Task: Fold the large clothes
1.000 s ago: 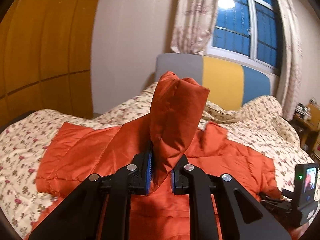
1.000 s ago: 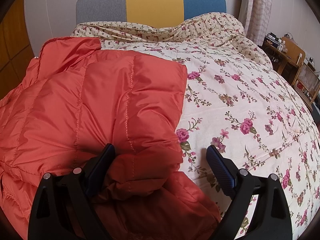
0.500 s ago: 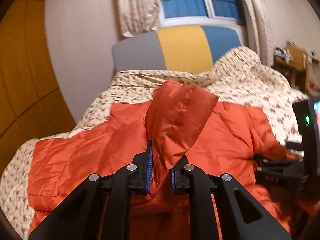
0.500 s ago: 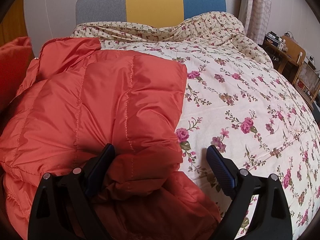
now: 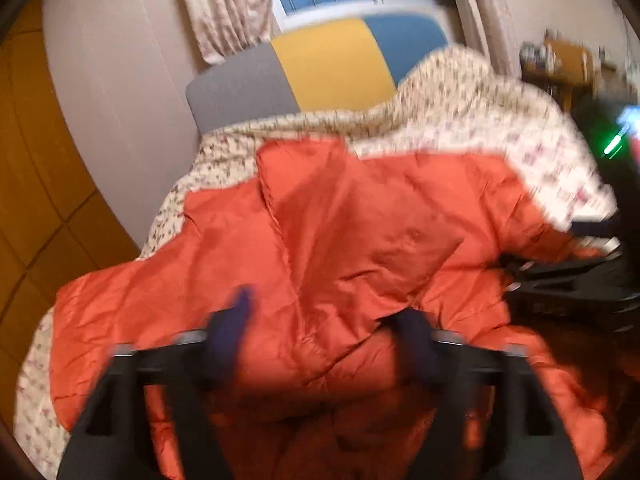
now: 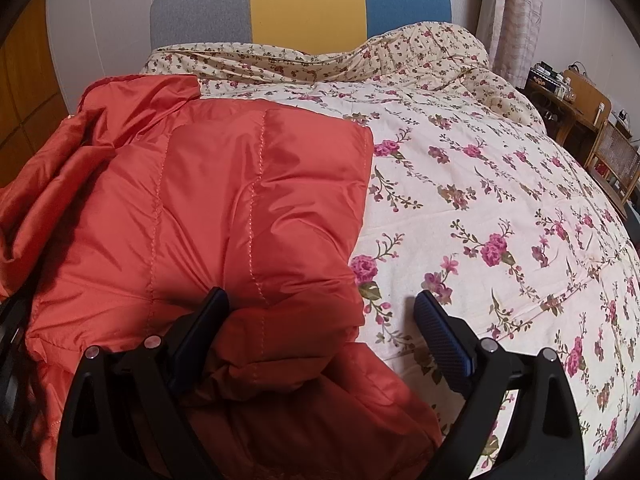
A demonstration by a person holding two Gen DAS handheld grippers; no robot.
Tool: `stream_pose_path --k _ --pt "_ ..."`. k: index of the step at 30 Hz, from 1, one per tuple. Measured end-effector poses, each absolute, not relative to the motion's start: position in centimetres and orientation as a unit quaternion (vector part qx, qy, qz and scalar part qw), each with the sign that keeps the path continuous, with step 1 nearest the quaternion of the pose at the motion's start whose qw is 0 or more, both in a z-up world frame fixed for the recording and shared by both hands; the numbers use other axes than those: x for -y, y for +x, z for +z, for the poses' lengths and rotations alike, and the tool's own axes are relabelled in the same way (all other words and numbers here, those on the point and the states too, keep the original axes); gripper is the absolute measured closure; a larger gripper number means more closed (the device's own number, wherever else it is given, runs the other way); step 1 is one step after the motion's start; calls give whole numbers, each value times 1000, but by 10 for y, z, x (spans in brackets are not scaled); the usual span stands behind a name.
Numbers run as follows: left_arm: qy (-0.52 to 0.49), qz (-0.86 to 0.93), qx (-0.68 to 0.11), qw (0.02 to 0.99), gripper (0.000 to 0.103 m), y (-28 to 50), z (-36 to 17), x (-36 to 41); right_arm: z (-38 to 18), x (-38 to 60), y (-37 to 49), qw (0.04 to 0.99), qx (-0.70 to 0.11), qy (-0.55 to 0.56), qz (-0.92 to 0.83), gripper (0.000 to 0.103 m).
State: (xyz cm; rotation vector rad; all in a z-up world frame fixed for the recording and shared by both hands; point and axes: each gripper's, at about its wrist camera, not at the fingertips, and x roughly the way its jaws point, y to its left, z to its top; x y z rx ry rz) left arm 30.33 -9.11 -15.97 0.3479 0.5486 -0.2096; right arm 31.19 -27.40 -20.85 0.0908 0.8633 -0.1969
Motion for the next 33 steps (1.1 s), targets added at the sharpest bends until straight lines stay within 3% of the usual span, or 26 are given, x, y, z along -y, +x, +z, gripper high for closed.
stream_pose_path --k 6,13,18,22,27,33 --pt "130 -127 -232 955 14 274 -132 50 -208 275 312 903 -418 44 -95 9" --pt "41 10 -224 974 14 275 -123 -54 -198 266 307 906 -410 20 -102 9" --pt "-39 26 -283 958 14 280 -154 -95 -144 236 285 946 -319 20 -54 9" --pt "-26 30 -291 956 14 280 -159 -90 -117 189 292 959 -283 6 -2 6" --pt "-27 23 -306 952 12 282 -164 -90 -149 137 336 937 -335 -94 -19 6" --pt "-44 -1 -308 950 11 279 -166 -92 -201 155 353 924 -380 -33 -22 3"
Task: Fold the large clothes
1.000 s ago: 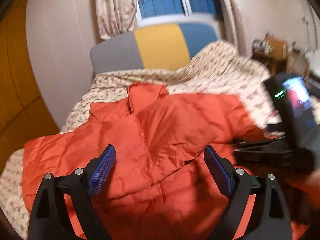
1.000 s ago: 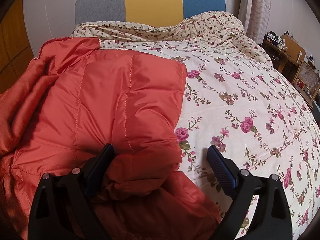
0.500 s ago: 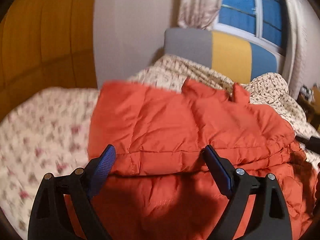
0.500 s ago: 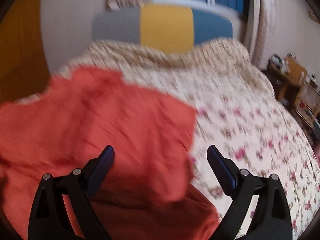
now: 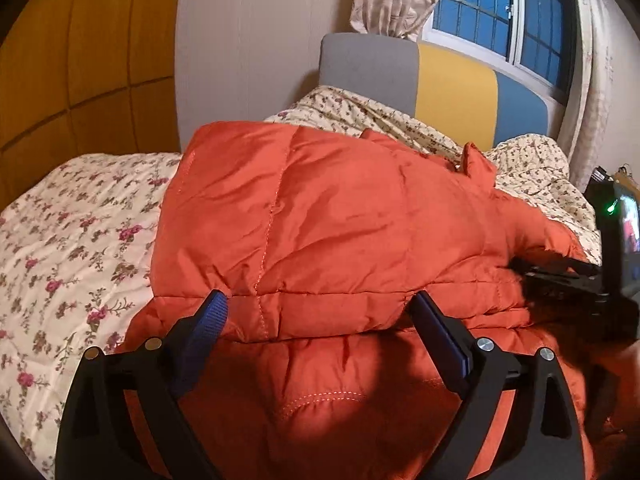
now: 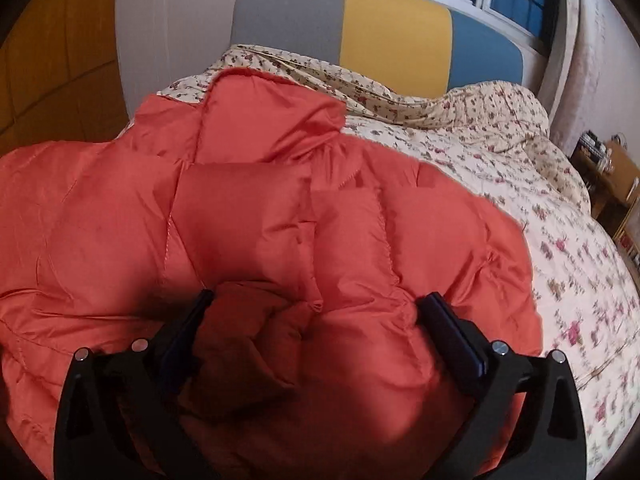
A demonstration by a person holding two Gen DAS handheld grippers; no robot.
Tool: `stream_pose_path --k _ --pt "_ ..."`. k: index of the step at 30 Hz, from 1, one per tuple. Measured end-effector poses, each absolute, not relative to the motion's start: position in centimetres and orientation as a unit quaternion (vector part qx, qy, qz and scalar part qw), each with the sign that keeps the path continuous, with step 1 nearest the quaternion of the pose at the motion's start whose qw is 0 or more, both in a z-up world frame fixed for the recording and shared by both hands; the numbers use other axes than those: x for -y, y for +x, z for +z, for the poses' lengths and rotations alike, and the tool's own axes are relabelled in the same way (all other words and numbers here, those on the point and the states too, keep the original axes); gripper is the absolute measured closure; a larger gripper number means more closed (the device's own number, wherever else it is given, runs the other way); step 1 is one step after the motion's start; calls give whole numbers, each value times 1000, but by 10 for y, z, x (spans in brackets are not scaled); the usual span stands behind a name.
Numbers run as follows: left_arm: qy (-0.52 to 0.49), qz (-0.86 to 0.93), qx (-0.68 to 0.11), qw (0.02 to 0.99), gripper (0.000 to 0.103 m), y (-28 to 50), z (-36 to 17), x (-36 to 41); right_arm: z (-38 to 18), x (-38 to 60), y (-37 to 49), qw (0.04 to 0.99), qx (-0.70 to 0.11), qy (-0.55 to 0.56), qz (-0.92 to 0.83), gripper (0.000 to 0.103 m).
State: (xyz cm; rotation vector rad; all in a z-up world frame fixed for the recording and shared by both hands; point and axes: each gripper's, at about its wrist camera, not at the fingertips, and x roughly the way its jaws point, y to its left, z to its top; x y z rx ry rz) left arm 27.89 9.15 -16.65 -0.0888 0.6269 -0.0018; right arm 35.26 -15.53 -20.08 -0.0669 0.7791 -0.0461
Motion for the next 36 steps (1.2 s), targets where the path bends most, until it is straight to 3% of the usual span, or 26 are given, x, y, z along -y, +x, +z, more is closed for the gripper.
stream_pose_path --k 6,9,12,14,18,29,32,34,36 --pt "-36 -4 -256 966 11 268 -130 -89 -204 154 357 924 -379 -44 -28 2" --pt "-53 8 -275 960 34 303 -119 -94 -204 154 358 925 -377 -45 -30 2" --pt "-39 43 -316 947 46 352 -130 -103 -204 154 357 925 -377 -45 -31 2" --pt "-31 67 -338 938 47 375 -142 -111 -203 154 356 925 -376 -45 -30 2" --pt "-33 62 -370 927 47 400 -180 -127 -204 155 355 926 -375 -43 -25 2" --pt "-43 60 -377 923 46 400 -189 -129 -207 152 357 924 -378 -41 -24 2" --pt "-55 66 -356 930 33 386 -182 -132 -207 153 357 925 -378 -40 -24 2" --pt "-68 64 -332 939 12 371 -174 -134 -207 153 357 925 -378 -39 -24 2" --pt "-66 78 -318 942 11 357 -166 -132 -206 153 357 925 -378 -39 -24 2"
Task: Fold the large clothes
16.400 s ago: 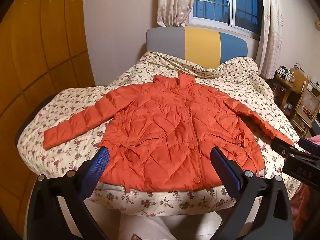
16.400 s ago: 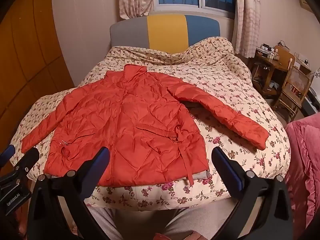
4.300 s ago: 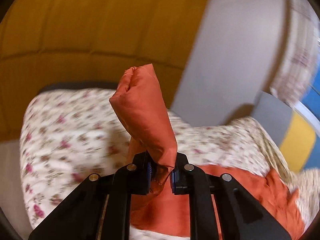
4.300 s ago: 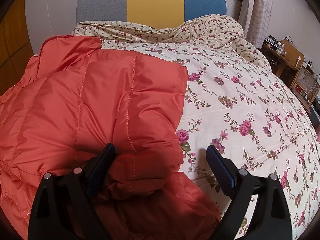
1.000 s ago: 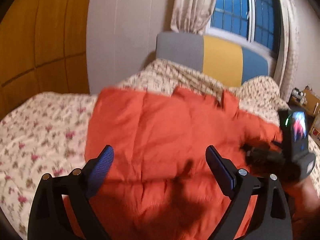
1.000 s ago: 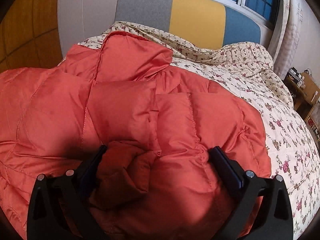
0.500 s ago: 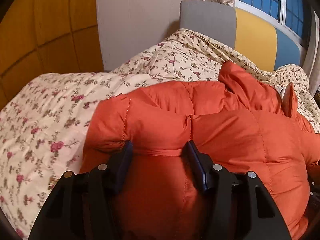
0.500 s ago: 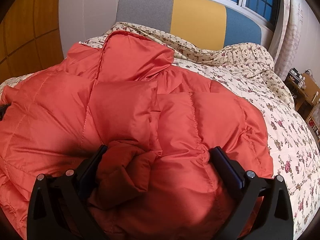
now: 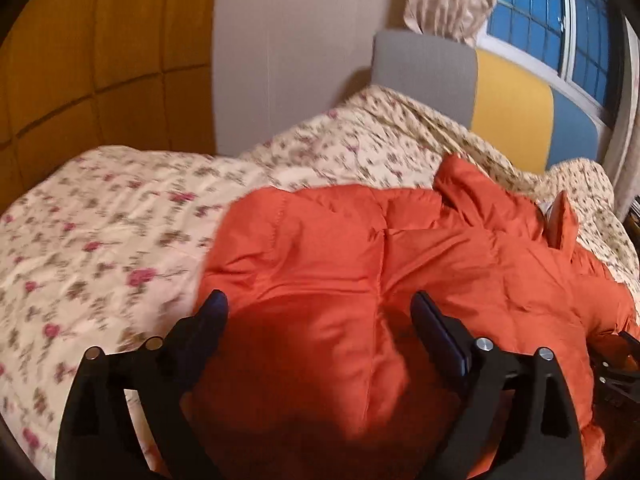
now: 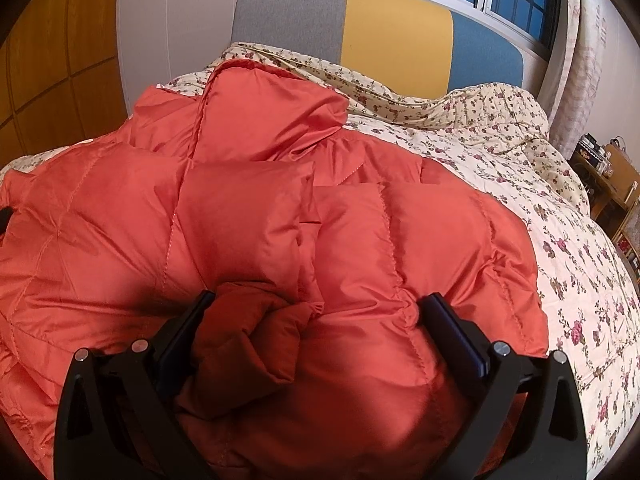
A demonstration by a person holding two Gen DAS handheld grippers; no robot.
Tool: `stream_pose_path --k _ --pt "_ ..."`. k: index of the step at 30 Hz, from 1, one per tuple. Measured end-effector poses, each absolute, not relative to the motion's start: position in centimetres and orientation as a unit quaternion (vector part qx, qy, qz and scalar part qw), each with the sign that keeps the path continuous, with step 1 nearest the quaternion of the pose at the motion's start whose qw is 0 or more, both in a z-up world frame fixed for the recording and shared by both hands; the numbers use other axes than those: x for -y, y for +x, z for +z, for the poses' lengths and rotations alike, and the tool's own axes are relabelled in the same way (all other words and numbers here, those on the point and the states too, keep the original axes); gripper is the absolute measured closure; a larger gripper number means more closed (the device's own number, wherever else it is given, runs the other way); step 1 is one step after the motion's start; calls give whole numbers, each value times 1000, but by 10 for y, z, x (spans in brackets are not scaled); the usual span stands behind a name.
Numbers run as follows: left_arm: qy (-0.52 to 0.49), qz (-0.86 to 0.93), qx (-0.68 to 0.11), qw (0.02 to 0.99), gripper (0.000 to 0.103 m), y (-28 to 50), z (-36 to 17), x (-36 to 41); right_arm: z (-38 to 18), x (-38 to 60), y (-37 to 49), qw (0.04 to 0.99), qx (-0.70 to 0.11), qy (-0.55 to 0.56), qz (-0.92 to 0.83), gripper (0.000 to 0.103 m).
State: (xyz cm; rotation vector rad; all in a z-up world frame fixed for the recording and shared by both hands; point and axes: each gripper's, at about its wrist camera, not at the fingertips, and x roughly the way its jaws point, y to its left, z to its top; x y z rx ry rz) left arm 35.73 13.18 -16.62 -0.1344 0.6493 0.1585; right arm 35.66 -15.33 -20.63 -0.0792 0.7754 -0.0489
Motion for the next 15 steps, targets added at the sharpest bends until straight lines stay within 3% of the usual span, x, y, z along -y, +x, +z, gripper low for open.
stream_pose_path --k 5,9,15 --pt "-36 37 -302 952 11 331 -146 -108 -198 161 352 927 -374 -11 -4 2" --pt "0 18 -275 961 11 330 -128 -86 -167 168 336 946 -323 25 23 2" --pt "31 33 -342 939 11 383 -146 -67 -158 139 371 936 -350 -25 25 2"
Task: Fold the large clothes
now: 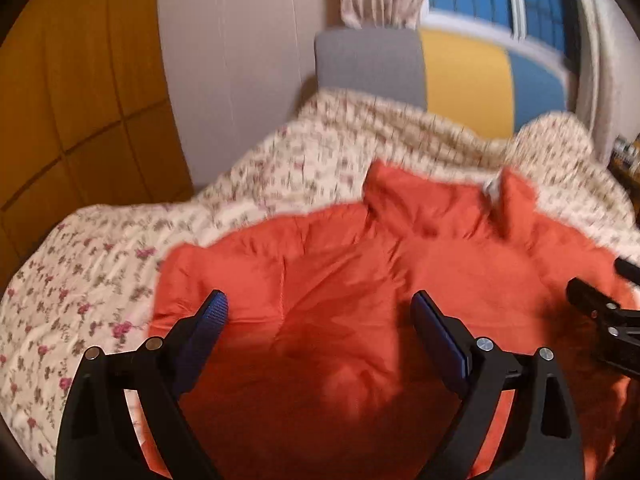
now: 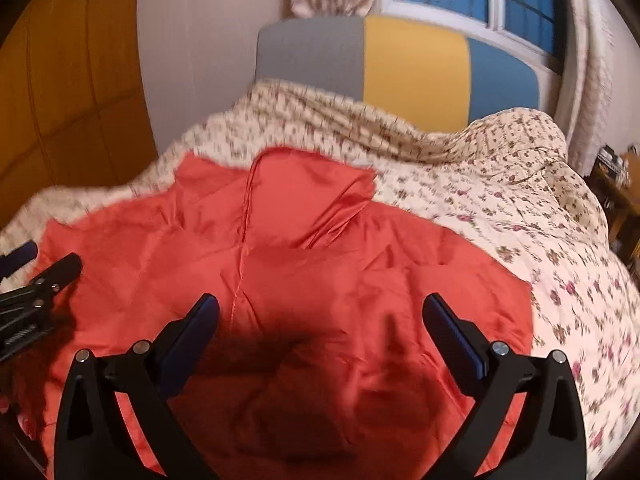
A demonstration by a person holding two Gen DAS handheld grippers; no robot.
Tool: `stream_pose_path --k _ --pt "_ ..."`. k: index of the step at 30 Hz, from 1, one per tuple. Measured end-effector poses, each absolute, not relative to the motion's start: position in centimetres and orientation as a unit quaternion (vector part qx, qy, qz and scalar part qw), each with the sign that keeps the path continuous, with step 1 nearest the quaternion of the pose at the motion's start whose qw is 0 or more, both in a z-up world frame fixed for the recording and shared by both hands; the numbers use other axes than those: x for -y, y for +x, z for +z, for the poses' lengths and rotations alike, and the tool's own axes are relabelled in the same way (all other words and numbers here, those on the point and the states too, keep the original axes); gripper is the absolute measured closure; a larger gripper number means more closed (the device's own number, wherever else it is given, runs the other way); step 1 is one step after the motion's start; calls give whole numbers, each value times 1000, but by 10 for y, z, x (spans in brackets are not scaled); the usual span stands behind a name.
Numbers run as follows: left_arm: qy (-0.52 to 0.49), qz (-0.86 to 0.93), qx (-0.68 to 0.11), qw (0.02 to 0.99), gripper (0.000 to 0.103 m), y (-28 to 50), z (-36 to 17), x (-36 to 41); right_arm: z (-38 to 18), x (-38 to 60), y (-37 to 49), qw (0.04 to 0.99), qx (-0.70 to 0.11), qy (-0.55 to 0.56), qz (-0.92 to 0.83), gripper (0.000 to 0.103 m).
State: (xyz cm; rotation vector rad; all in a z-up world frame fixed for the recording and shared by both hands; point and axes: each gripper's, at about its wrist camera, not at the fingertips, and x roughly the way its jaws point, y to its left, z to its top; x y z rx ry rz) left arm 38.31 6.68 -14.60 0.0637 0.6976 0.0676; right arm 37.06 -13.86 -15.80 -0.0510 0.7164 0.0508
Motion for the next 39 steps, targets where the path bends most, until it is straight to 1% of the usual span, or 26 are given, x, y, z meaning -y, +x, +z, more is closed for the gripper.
stream_pose_path --k 1,3,4,6,9,14,17,22,28,30,35,39 --pt "38 30 -364 930 11 392 -159 -65 -165 134 378 931 -363 -37 15 2" --pt "14 9 -377 926 9 396 -176 -72 -187 132 387 923 -382 -52 2 2" --pt "-11 2 -382 924 6 399 -179 -81 -194 133 387 923 -382 -45 6 2" --pt "-25 -4 -391 920 6 402 -185 -86 -202 132 386 926 -375 -44 2 2" --pt "-12 2 -399 917 6 404 -190 -81 -206 129 386 926 -375 -55 -6 2" --pt "-13 -3 -399 917 3 389 -183 -84 -196 142 379 916 -399 -30 12 2" --pt "-11 -13 -382 924 3 362 -173 -88 -178 153 346 919 -395 -12 10 2" --pt "3 -30 -381 924 3 314 -160 -92 -156 172 281 918 -396 -19 5 2" --pt "6 -28 -401 916 3 255 -164 -105 -146 212 209 917 -398 26 -8 2" --pt "5 -17 -397 918 3 233 -165 -114 -144 227 185 919 -393 41 -20 3" --pt "-8 10 -384 923 3 192 -164 -141 -149 262 135 913 -401 72 -37 17" --pt "-37 22 -387 921 4 164 -167 -163 -158 289 102 904 -414 97 -50 18"
